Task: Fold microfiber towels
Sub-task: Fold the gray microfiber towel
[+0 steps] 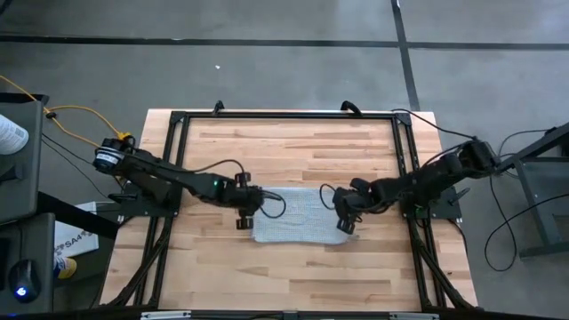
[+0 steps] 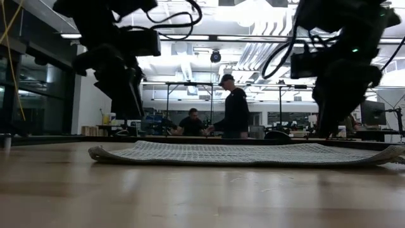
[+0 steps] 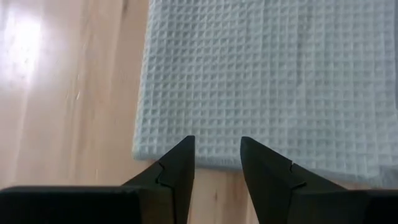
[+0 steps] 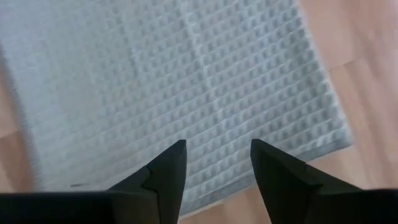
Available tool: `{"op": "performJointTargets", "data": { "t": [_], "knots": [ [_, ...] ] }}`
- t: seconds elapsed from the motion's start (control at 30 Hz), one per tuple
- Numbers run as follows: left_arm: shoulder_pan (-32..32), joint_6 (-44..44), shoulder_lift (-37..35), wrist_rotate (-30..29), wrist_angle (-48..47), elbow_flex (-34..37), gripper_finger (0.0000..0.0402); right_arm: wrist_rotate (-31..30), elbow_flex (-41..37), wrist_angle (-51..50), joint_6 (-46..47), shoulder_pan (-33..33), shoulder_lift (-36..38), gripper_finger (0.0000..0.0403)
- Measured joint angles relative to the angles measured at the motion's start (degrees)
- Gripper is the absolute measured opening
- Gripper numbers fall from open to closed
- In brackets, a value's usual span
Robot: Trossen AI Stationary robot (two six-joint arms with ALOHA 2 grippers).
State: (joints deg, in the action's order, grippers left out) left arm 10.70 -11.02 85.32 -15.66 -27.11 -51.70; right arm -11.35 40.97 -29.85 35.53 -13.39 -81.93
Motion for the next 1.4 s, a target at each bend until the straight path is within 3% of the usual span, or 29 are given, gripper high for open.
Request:
{"op": "performJointTargets", "data": {
  "t": [0.47, 0.8, 1.03, 1.4],
  "knots": [
    [-14.4, 11.1, -0.8, 11.6, -0.4, 0.1, 0.0128, 2.9, 0.0, -0.3, -12.0, 14.7, 0.2, 0.0173],
    [-24.1, 18.6, -0.9, 25.3, 1.5, 0.9, 0.0128, 7.8, 0.0, -0.3, -18.0, 21.0, 0.3, 0.0173],
    [-29.2, 19.5, -0.9, 36.0, 8.1, 7.3, 0.0128, 15.2, 0.0, -0.1, -22.1, 25.6, 0.3, 0.0173],
    [-36.5, 19.6, -0.9, 44.0, 10.0, 8.4, 0.0128, 29.1, 0.0, -0.1, -27.8, 35.7, 0.3, 0.0173]
  ]
}}
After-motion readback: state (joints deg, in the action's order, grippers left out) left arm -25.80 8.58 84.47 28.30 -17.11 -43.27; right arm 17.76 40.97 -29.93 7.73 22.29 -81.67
